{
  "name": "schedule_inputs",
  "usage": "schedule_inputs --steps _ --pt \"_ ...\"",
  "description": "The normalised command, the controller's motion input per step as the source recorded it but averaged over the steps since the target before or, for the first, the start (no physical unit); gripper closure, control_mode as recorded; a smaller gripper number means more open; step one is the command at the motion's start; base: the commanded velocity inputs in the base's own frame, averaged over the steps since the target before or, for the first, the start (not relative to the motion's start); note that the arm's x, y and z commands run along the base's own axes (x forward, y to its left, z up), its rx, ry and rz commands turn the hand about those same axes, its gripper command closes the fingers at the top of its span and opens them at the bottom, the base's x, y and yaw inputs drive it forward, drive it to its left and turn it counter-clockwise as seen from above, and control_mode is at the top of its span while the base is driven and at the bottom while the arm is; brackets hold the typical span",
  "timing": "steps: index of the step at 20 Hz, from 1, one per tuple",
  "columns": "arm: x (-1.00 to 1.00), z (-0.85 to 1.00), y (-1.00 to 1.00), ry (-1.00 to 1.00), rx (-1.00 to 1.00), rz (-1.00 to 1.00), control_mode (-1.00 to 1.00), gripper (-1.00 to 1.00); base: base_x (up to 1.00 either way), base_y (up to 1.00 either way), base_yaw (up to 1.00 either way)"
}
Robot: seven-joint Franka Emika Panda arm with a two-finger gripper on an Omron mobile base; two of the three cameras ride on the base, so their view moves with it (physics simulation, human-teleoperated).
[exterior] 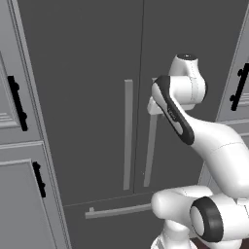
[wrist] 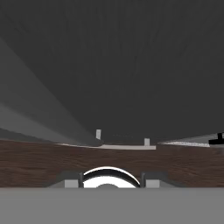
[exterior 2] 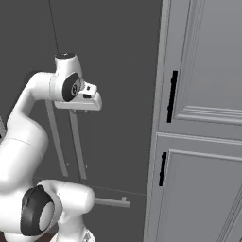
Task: Take the strawberry from the fridge and place it on top of the pancake, located on the dining counter.
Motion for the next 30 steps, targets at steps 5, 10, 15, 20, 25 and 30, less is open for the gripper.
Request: schedule_inputs --steps 5,10,15,20,25,30 --pt "0.0 0.0 0.0 0.0 0.0 0.0 1.0 -1.0 -0.26 0.0 0.0" --pt "0.0 0.0 0.0 0.0 0.0 0.0 1.0 -1.0 -0.45 0.04 0.0" --pt "0.0 0.0 0.0 0.0 0.0 0.0 1.0 -1.0 -0.21 0.33 0.0" --pt "0.0 0.0 0.0 0.0 0.0 0.0 1.0 -1.0 -0.15 0.45 0.0" --pt "0.0 0.0 0.0 0.0 0.0 0.0 1.0 -1.0 -0.46 0.19 -0.03" --pt "0.0 0.0 0.0 0.0 0.0 0.0 1.0 -1.0 -0.7 0.01 -0.01"
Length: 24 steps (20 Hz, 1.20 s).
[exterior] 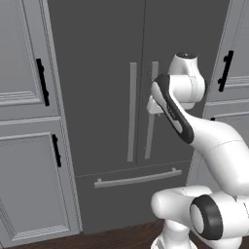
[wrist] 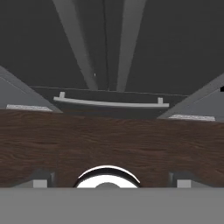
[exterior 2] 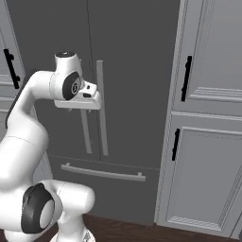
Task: Take the strawberry from the fridge and place it on top of the pancake, located on the dining counter.
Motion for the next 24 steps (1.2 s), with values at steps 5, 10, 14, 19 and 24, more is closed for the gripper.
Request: schedule_inputs --steps 5,10,14,19,24 --pt "0.0 0.0 0.0 0.0 0.0 0.0 1.0 -1.0 -0.17 0.0 -0.01" --pt "0.15 -0.08 -0.16 0.0 0.0 0.01 -1.0 -1.0 0.03 0.0 0.0" --pt "0.9 -0.28 -0.17 -0.15 0.01 0.0 -1.0 -1.0 0.0 0.0 0.0" --pt "0.88 -0.05 0.0 -0.25 0.0 0.0 -1.0 -1.0 0.0 0.0 0.0" --pt "0.42 0.0 0.0 -0.45 0.0 0.0 -1.0 -1.0 0.0 0.0 0.0"
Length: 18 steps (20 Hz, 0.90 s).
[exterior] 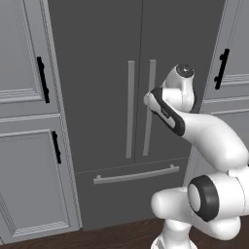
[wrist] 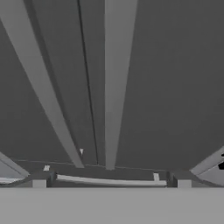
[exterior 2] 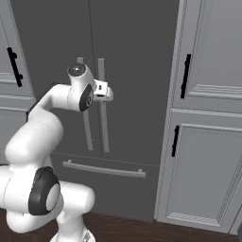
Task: Take the strawberry from the fridge and place it on top of the pancake, located on the dining counter.
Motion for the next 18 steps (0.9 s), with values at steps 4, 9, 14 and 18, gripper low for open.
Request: schedule_inputs --steps 4,9,14,18 --pt "0.35 0.04 -0.02 -0.35 0.0 0.0 -1.0 -1.0 0.0 0.0 0.0" --pt "0.37 0.04 -0.06 -0.01 0.0 0.0 -1.0 -1.0 0.0 0.0 0.0" --pt "0.5 0.0 -0.03 0.0 0.0 0.0 -1.0 -1.0 0.0 0.0 0.0" --pt "0.48 0.0 0.0 0.0 0.0 0.0 -1.0 -1.0 0.0 0.0 0.0"
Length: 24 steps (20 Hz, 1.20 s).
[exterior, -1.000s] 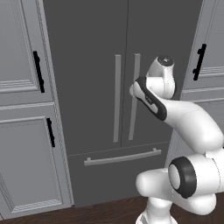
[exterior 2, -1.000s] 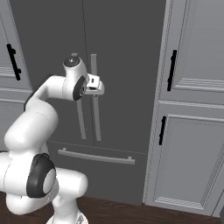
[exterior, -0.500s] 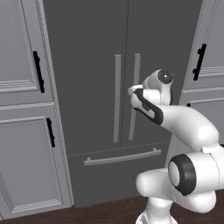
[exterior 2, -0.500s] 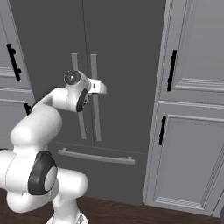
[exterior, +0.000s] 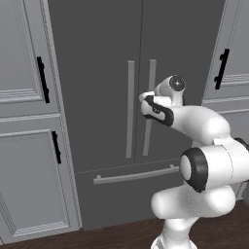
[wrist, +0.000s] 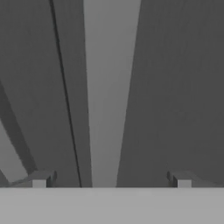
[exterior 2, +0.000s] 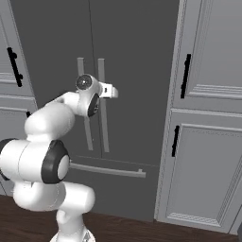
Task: Take the strawberry from the fridge and place it on top of the pancake, located on the dining counter.
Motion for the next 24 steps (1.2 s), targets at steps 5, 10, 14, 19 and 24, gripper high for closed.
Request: schedule_inputs --steps 5,10,14,19,24 --pt "0.47 0.0 0.0 -0.02 0.0 0.0 -1.0 -1.0 0.0 0.0 0.0" --pt "0.46 0.0 0.0 -0.01 0.0 0.0 -1.0 -1.0 0.0 0.0 0.0" --pt "0.43 0.0 0.0 -0.02 0.0 0.0 -1.0 -1.0 0.0 0.0 0.0" --pt "0.35 0.0 0.0 -0.03 0.0 0.0 -1.0 1.0 0.0 0.0 0.0" --pt "-0.07 0.0 -0.03 0.01 0.0 0.0 -1.0 1.0 0.0 0.0 0.0"
